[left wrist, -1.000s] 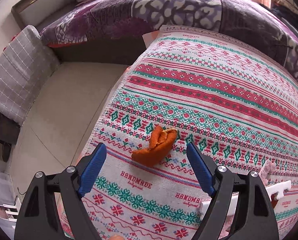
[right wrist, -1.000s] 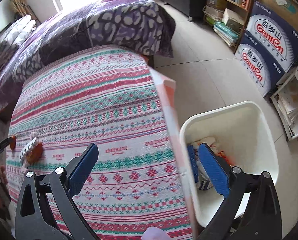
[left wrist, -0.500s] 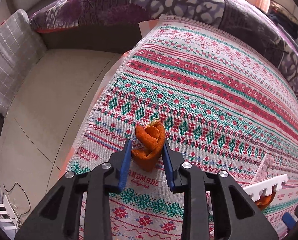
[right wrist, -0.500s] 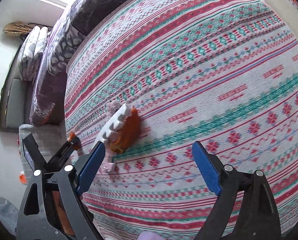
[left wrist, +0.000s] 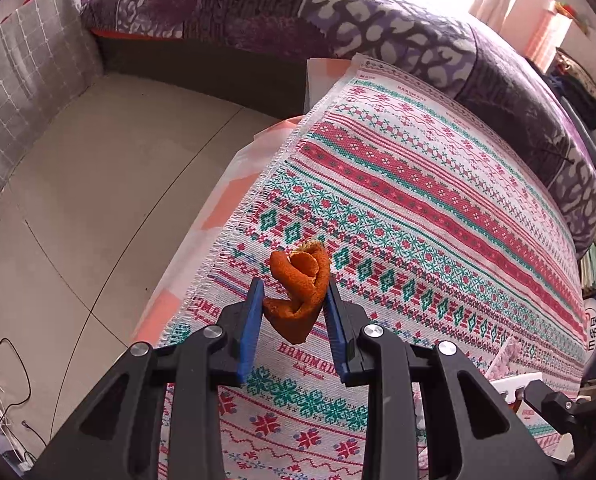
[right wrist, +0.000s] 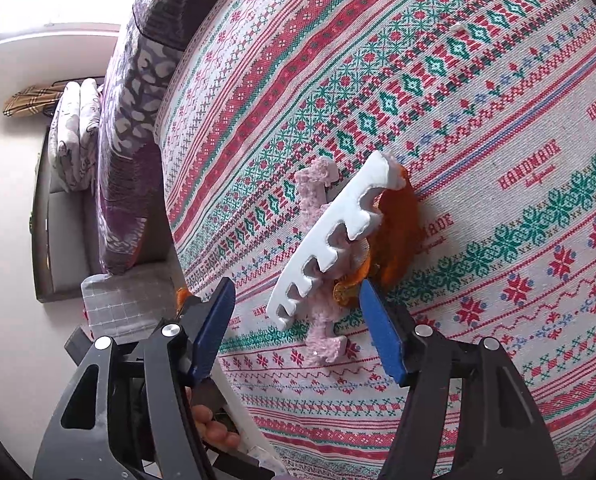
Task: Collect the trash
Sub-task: 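Grasp the orange peel with the left tool while the right tool grasps the white foam strip, then carry both items over the cream bin and open both tools to drop them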
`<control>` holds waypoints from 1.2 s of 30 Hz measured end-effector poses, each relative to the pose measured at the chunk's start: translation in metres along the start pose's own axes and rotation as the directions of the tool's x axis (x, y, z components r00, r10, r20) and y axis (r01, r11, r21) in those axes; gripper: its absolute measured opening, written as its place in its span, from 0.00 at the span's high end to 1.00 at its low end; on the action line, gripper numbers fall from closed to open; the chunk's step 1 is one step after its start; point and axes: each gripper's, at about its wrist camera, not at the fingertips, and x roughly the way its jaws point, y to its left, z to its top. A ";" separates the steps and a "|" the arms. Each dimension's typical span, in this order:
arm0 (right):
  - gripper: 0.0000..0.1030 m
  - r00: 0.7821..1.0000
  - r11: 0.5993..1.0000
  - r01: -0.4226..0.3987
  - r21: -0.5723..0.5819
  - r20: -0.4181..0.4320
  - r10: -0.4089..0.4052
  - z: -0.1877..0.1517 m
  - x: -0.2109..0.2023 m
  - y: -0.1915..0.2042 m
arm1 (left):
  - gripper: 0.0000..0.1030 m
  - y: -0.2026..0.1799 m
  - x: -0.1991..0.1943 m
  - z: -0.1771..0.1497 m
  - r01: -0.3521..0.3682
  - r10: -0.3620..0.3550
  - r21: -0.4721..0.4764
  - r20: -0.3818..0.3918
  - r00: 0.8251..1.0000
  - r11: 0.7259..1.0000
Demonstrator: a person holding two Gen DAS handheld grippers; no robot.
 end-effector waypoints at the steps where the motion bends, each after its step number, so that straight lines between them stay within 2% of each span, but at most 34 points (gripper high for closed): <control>1: 0.40 1.000 1.000 0.014 -0.001 0.002 -0.014 0.002 0.004 0.002 | 0.71 0.002 0.000 0.001 0.004 -0.004 -0.009 0.000 1.000 1.000; 5: 0.40 0.995 0.996 0.093 -0.005 0.041 -0.093 0.007 0.019 0.014 | 0.70 0.004 -0.002 0.002 0.019 -0.019 -0.022 0.003 1.000 1.000; 8: 0.40 0.978 0.981 0.190 -0.040 0.093 -0.186 0.010 0.026 0.031 | 0.70 0.002 -0.009 0.004 0.010 -0.010 -0.003 0.025 1.000 1.000; 10: 0.47 0.962 0.966 0.255 -0.039 0.110 -0.250 0.015 0.030 0.034 | 0.70 0.005 -0.015 0.007 0.019 -0.018 -0.008 0.038 0.999 1.000; 11: 0.63 0.946 0.949 0.311 -0.043 0.110 -0.305 0.018 0.033 0.039 | 0.70 0.006 -0.018 0.008 0.025 -0.024 -0.014 0.043 0.999 1.000; 12: 0.74 0.925 0.927 0.371 -0.053 0.109 -0.363 0.021 0.037 0.045 | 0.70 0.008 -0.020 0.010 0.027 -0.026 -0.018 0.048 0.998 0.999; 13: 0.74 0.911 0.912 0.405 -0.065 0.105 -0.398 0.024 0.039 0.048 | 0.70 0.009 -0.022 0.011 0.027 -0.026 -0.019 0.053 0.998 0.999; 14: 0.75 0.909 0.906 0.414 -0.085 0.092 -0.407 0.026 0.041 0.050 | 0.70 0.010 -0.024 0.011 0.028 -0.027 -0.020 0.057 0.998 0.999; 16: 0.77 0.909 0.899 0.416 -0.137 0.083 -0.408 0.028 0.042 0.052 | 0.70 0.012 -0.027 0.012 0.037 -0.035 -0.027 0.060 0.998 0.999; 21: 0.79 0.927 0.897 0.375 -0.234 0.090 -0.364 0.026 0.025 0.042 | 0.70 0.008 -0.040 0.014 0.044 -0.043 -0.021 0.079 0.996 0.999; 22: 0.80 0.926 0.888 0.378 -0.262 0.099 -0.365 0.023 0.016 0.036 | 0.70 0.006 -0.044 0.014 0.043 -0.042 -0.015 0.087 0.995 0.999; 23: 0.87 0.927 0.882 0.375 -0.285 0.111 -0.359 0.021 0.008 0.034 | 0.70 0.004 -0.050 0.014 0.040 -0.039 -0.008 0.096 0.995 0.999; 24: 0.89 0.931 0.879 0.366 -0.305 0.117 -0.347 0.019 -0.001 0.030 | 0.70 0.001 -0.055 0.014 0.036 -0.036 -0.001 0.106 0.994 0.999; 27: 0.90 0.943 0.875 0.333 -0.351 0.136 -0.304 0.016 -0.027 0.026 | 0.70 -0.008 -0.073 0.010 0.025 -0.027 0.013 0.132 0.991 1.000; 36: 0.91 0.943 0.840 0.317 -0.440 0.235 -0.233 0.003 -0.111 0.010 | 0.70 -0.046 -0.117 -0.014 -0.009 -0.002 0.065 0.173 0.985 0.998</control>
